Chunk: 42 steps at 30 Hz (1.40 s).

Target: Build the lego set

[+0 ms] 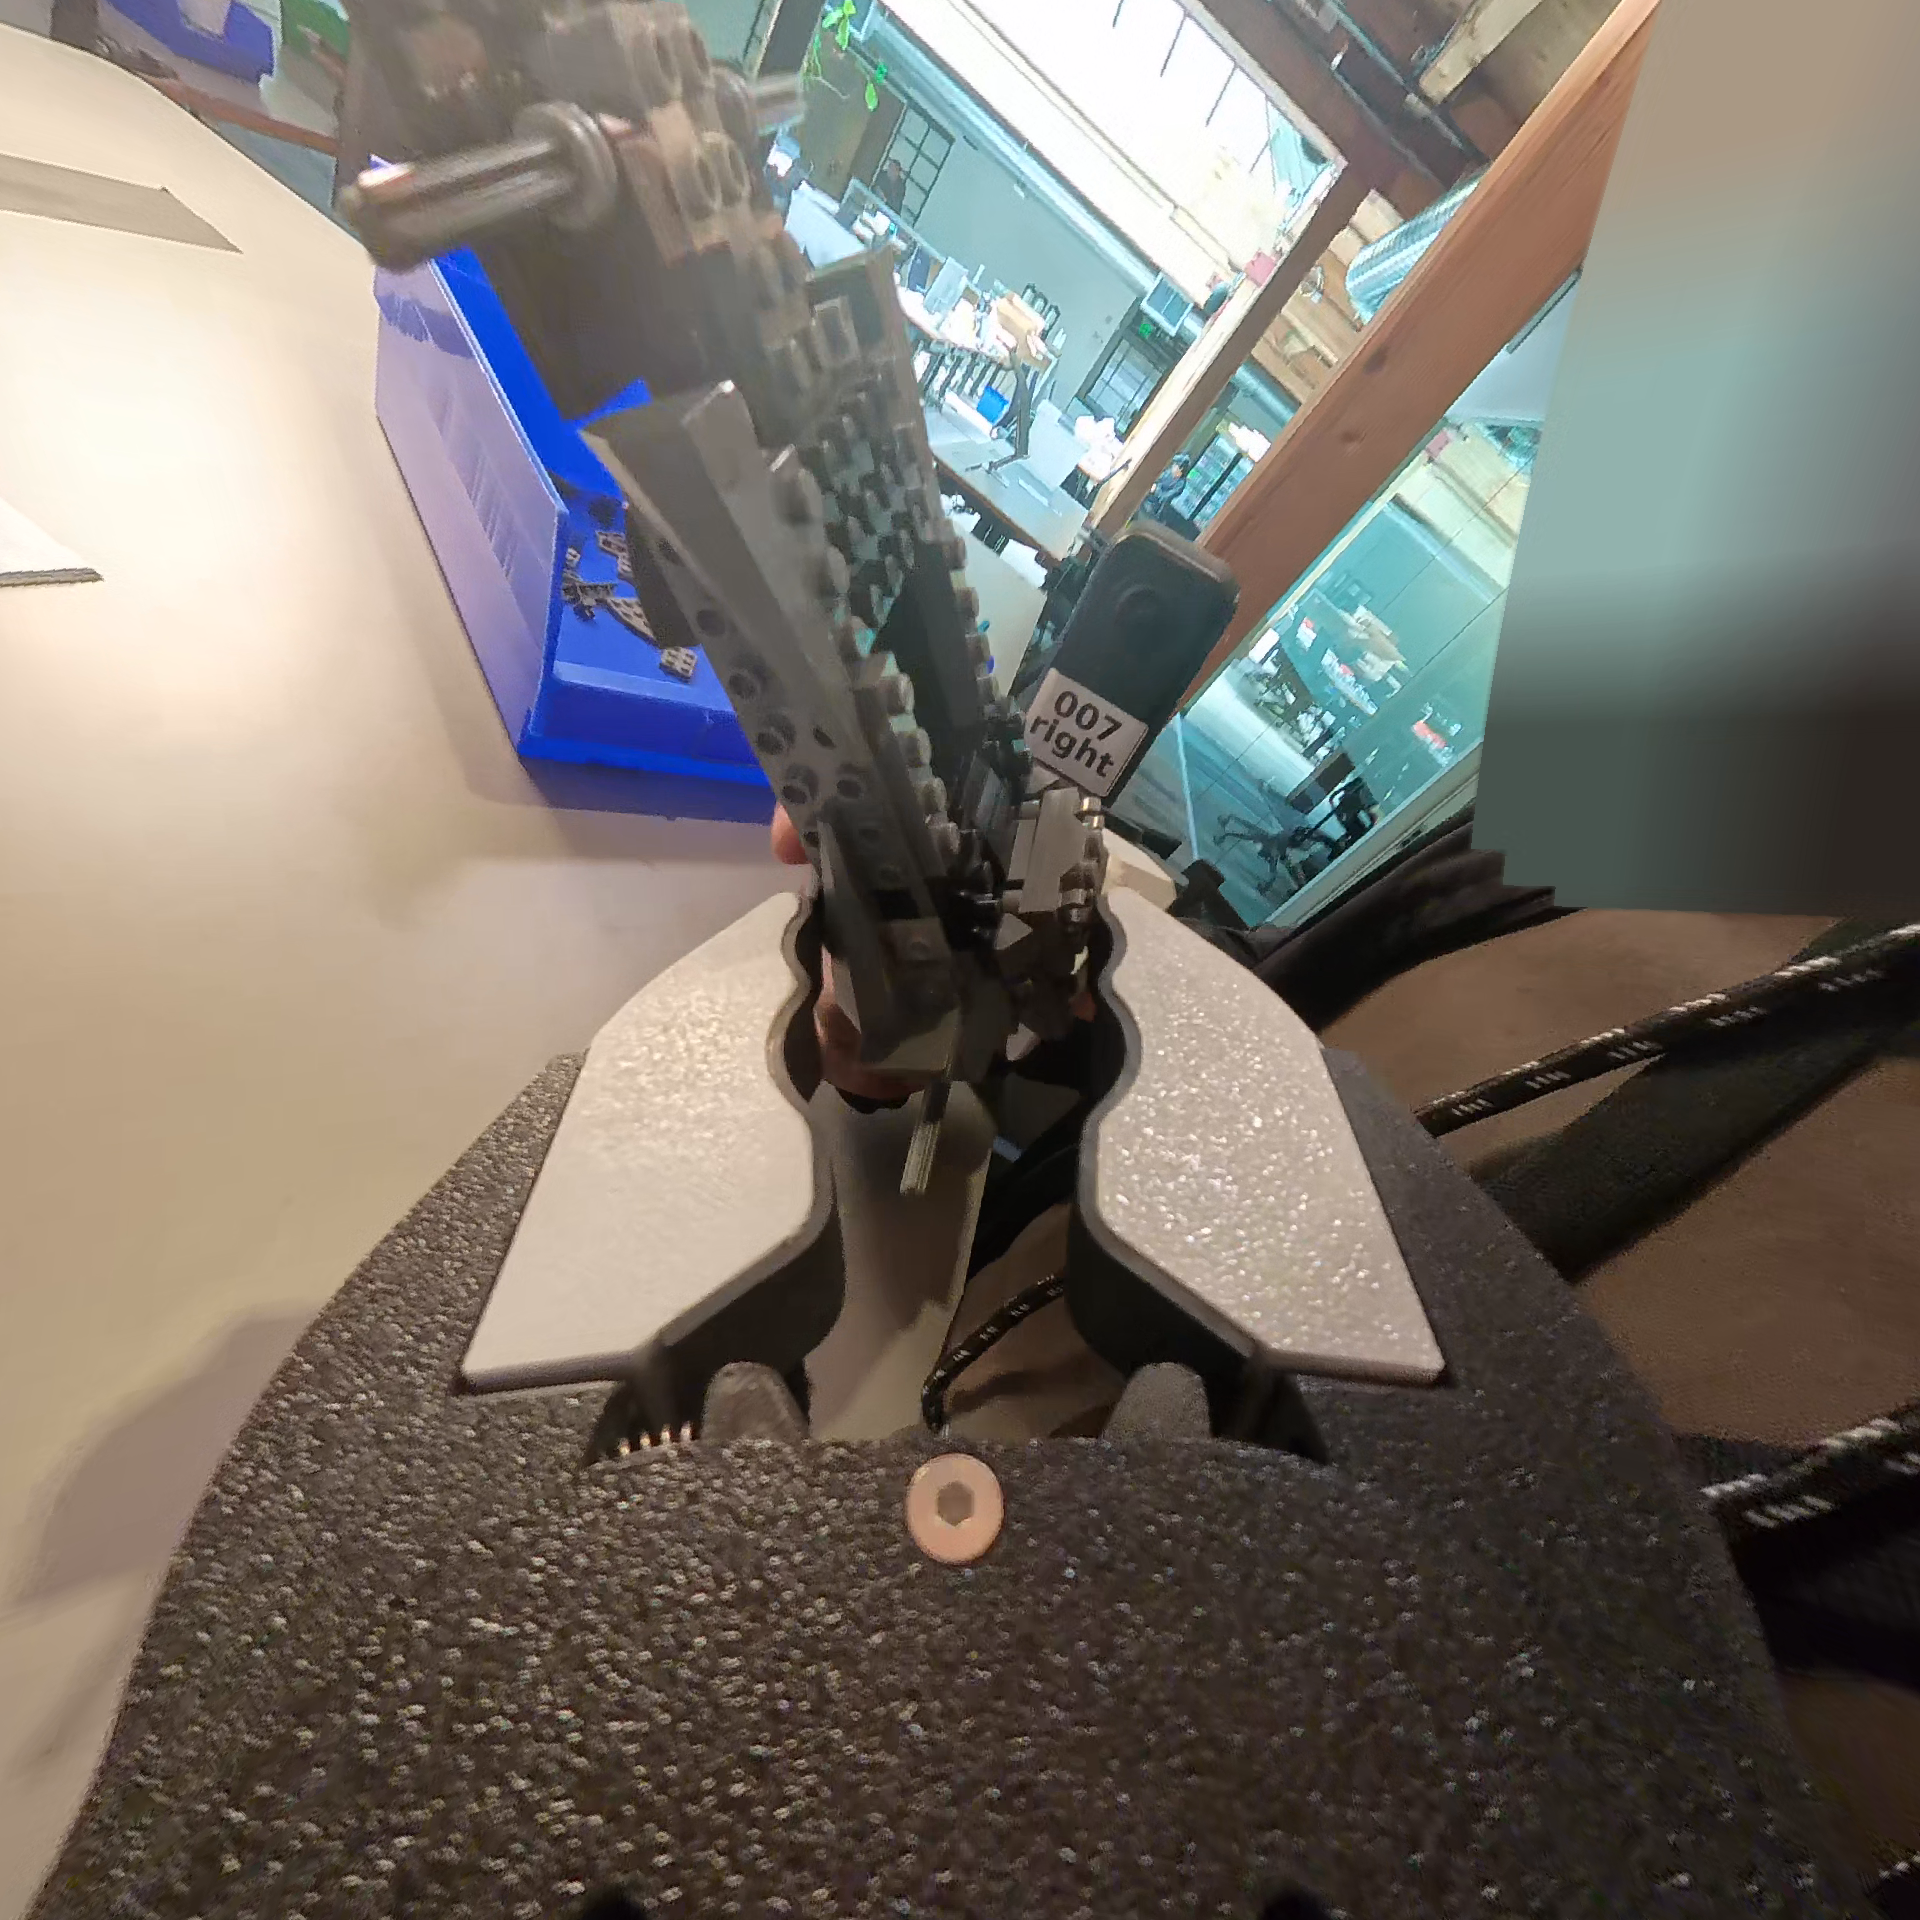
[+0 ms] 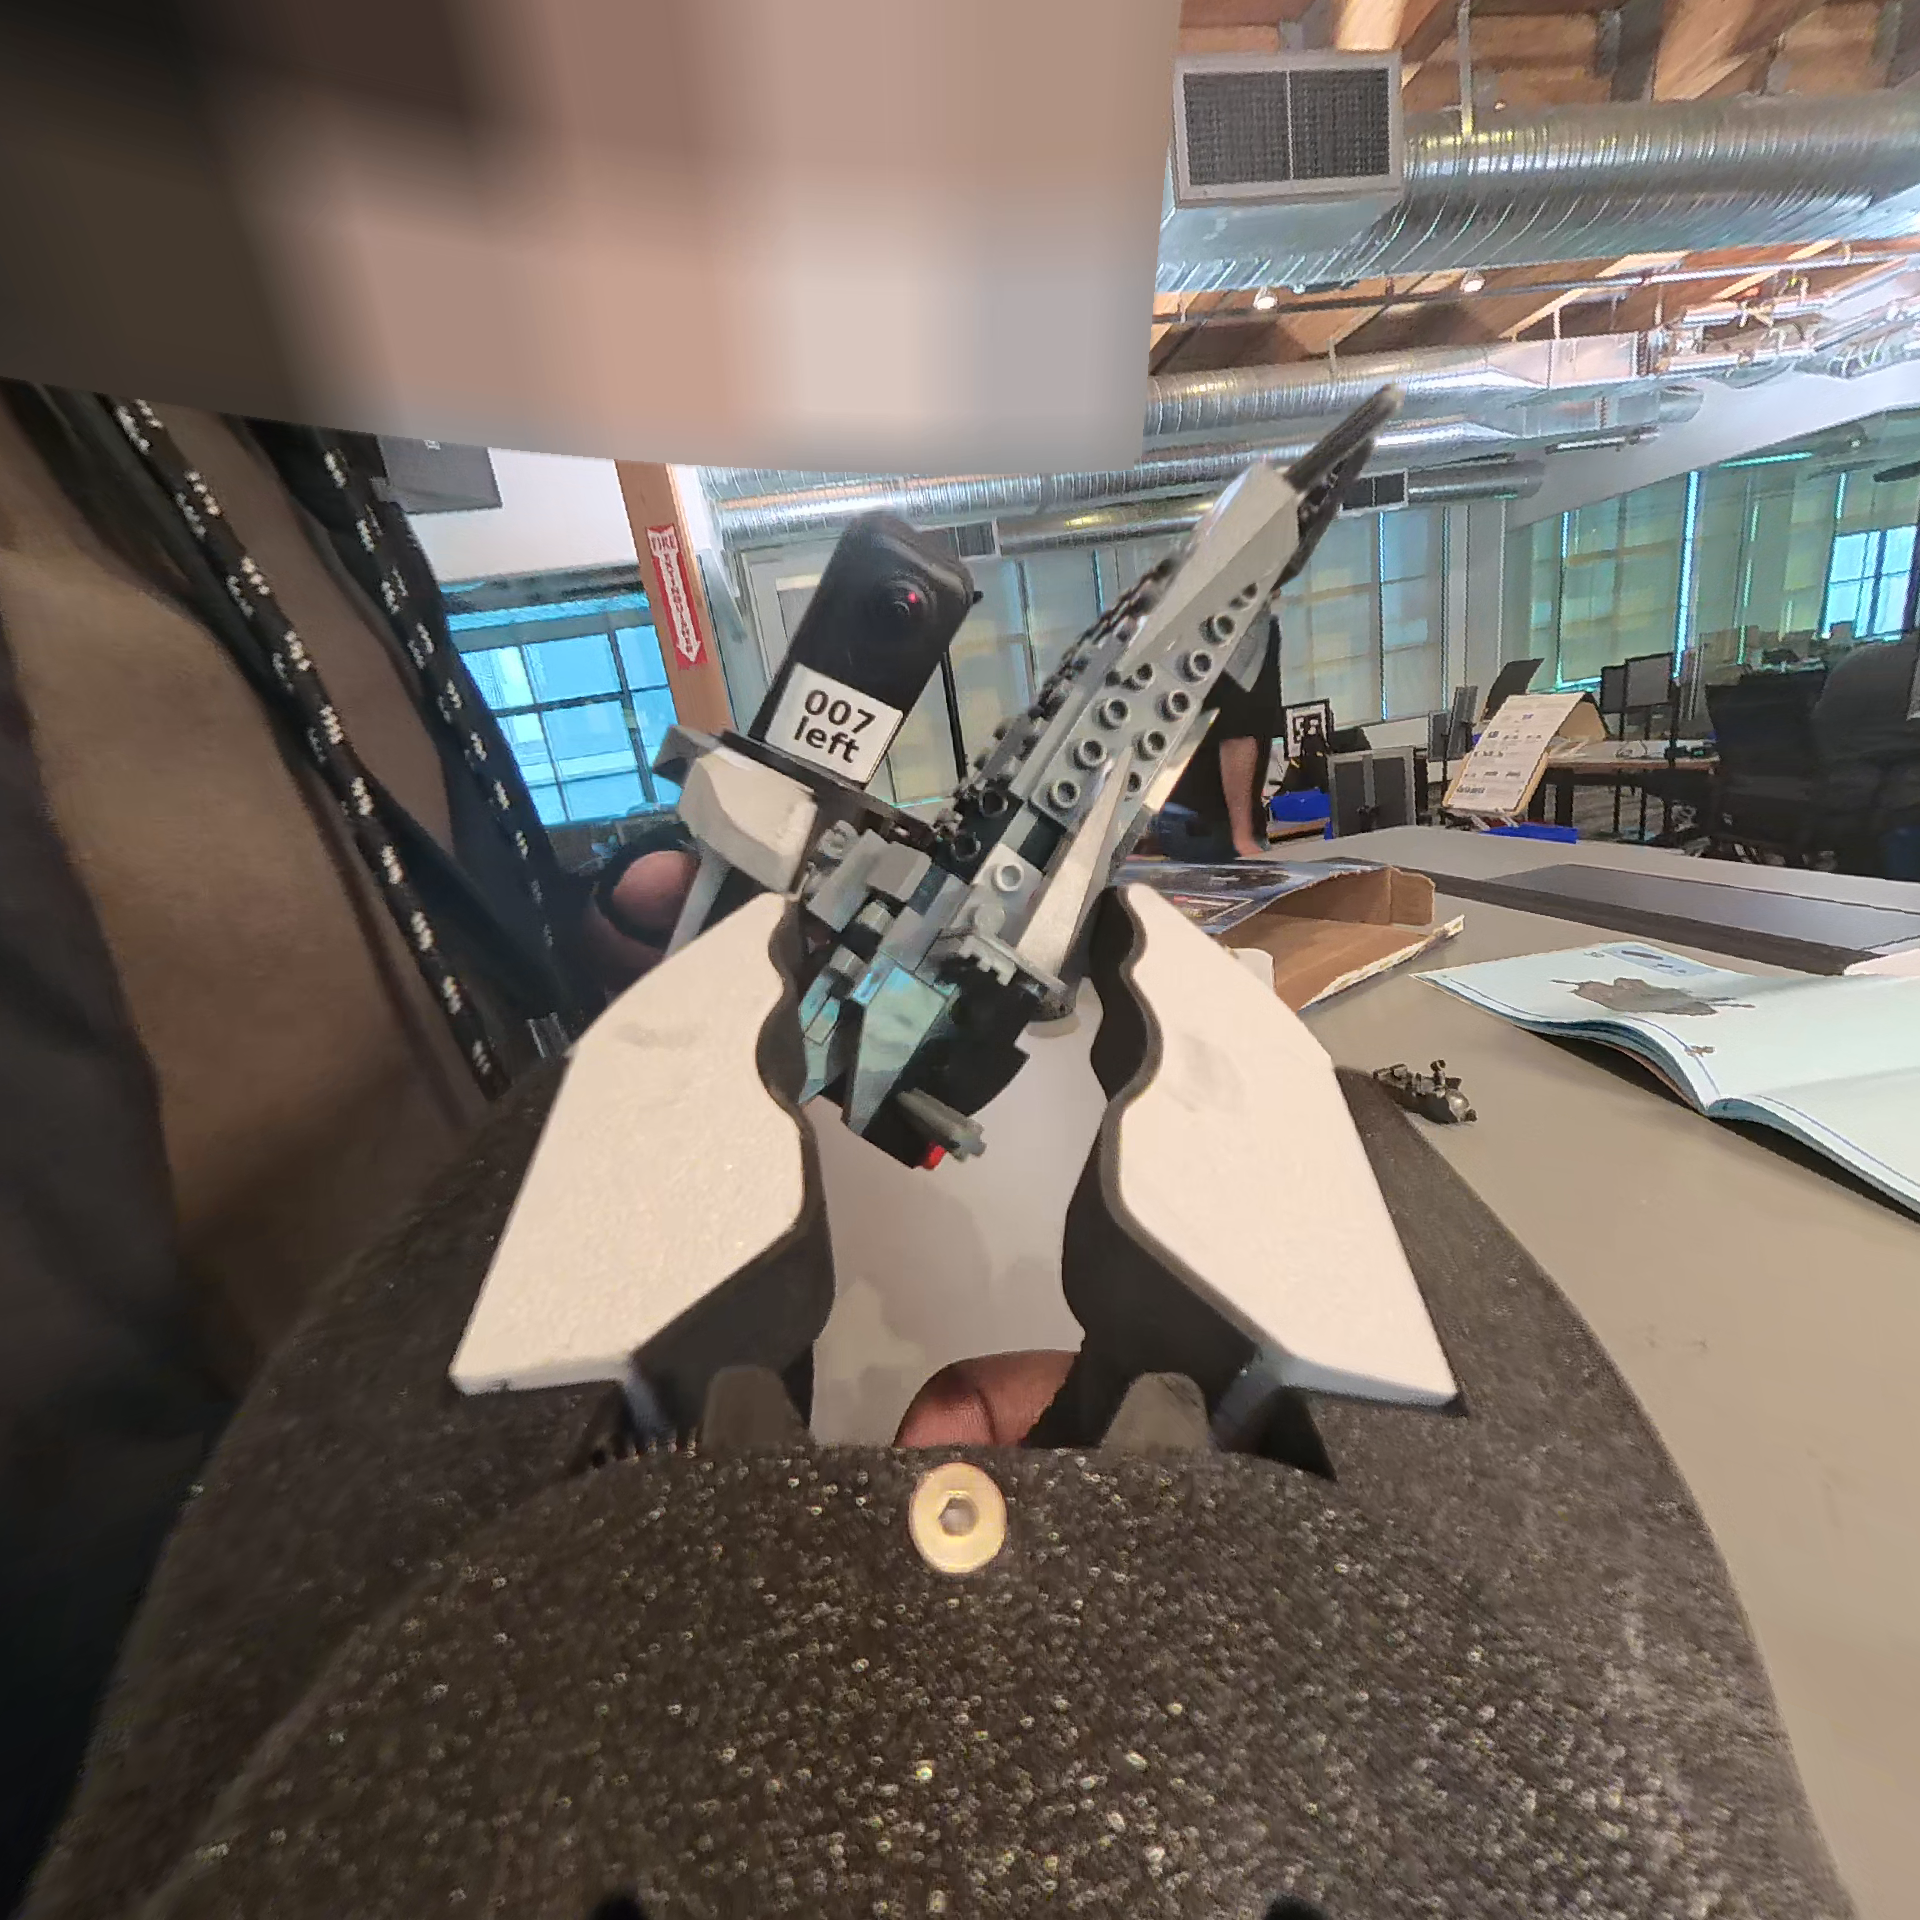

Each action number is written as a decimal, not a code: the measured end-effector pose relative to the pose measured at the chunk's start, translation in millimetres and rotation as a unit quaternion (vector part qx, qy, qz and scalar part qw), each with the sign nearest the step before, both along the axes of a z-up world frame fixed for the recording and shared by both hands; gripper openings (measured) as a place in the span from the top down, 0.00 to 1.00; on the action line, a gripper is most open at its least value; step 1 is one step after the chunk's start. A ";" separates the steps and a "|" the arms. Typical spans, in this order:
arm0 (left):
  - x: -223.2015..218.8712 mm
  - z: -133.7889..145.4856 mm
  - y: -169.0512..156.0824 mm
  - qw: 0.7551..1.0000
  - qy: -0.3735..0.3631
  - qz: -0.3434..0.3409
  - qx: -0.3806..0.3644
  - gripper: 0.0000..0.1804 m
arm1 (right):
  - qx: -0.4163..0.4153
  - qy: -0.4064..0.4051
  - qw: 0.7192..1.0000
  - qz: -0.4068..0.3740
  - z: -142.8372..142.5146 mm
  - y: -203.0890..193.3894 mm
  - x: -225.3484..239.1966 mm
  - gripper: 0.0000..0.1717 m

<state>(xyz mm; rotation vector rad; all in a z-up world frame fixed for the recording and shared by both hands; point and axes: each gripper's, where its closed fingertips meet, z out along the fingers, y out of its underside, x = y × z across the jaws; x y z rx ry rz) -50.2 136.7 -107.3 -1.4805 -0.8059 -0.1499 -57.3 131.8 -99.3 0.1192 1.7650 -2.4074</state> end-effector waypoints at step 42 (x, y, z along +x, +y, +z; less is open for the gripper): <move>-23.2 4.3 -63.4 0.953 0.162 0.004 0.256 0.85 | 0.357 0.022 0.927 -0.117 -13.4 -33.0 -3.3 0.69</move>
